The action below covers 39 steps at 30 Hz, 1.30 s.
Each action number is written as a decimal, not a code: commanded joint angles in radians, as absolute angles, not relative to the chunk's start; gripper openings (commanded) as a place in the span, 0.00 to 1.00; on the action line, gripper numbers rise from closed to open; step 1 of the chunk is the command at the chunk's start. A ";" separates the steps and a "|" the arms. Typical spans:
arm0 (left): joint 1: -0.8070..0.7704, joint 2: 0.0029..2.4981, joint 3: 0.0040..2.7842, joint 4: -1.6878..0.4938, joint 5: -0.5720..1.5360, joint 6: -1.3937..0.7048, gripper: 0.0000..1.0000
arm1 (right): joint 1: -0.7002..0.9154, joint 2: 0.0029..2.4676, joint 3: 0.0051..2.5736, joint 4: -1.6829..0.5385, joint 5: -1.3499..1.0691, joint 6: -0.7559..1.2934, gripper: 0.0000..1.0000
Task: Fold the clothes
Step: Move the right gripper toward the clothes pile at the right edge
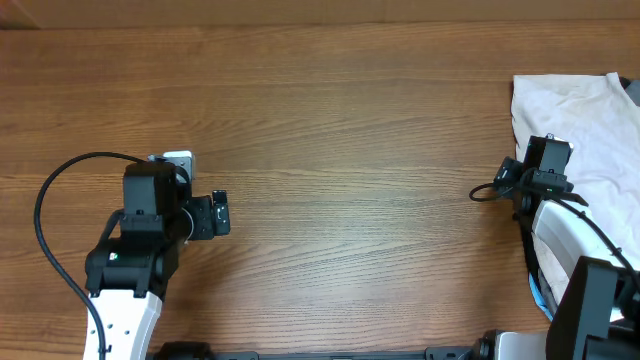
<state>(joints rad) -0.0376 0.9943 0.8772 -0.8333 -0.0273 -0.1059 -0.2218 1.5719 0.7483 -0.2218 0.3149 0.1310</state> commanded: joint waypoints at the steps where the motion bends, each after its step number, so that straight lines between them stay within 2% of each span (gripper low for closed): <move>1: -0.032 1.010 0.905 -0.834 -0.025 -0.120 0.96 | -0.224 1.599 0.759 -0.224 0.321 0.122 0.82; 6: -0.032 1.019 0.905 -0.834 -0.025 -0.120 0.96 | -0.224 1.639 0.759 -0.246 0.322 0.122 0.73; 12: -0.032 1.021 0.905 -0.834 -0.025 -0.120 0.97 | -0.224 1.639 0.759 -0.242 0.325 0.123 0.44; 17: -0.032 1.021 0.905 -0.834 -0.025 -0.120 0.97 | -0.224 1.639 0.759 -0.245 0.325 0.123 0.28; 19: -0.032 1.021 0.905 -0.834 -0.026 -0.120 0.97 | -0.224 1.639 0.759 -0.244 0.329 0.123 0.28; 20: -0.032 1.021 0.905 -0.834 -0.026 -0.120 0.97 | -0.224 1.639 0.759 -0.238 0.341 0.123 0.31; 21: -0.032 1.021 0.905 -0.834 -0.026 -0.120 0.98 | -0.224 1.639 0.759 -0.219 0.365 0.123 0.48; 22: -0.032 1.021 0.905 -0.834 -0.025 -0.120 0.98 | -0.224 1.639 0.760 -0.191 0.392 0.122 0.55; 28: -0.032 1.021 0.905 -0.834 -0.025 -0.120 1.00 | -0.224 1.640 0.775 -0.070 0.410 0.121 0.54; 32: -0.032 1.021 0.905 -0.834 -0.025 -0.120 1.00 | -0.224 1.652 0.775 -0.035 0.351 0.015 0.64; 39: -0.032 1.021 0.905 -0.834 -0.025 -0.120 1.00 | -0.224 1.723 0.775 -0.024 0.339 -0.057 0.68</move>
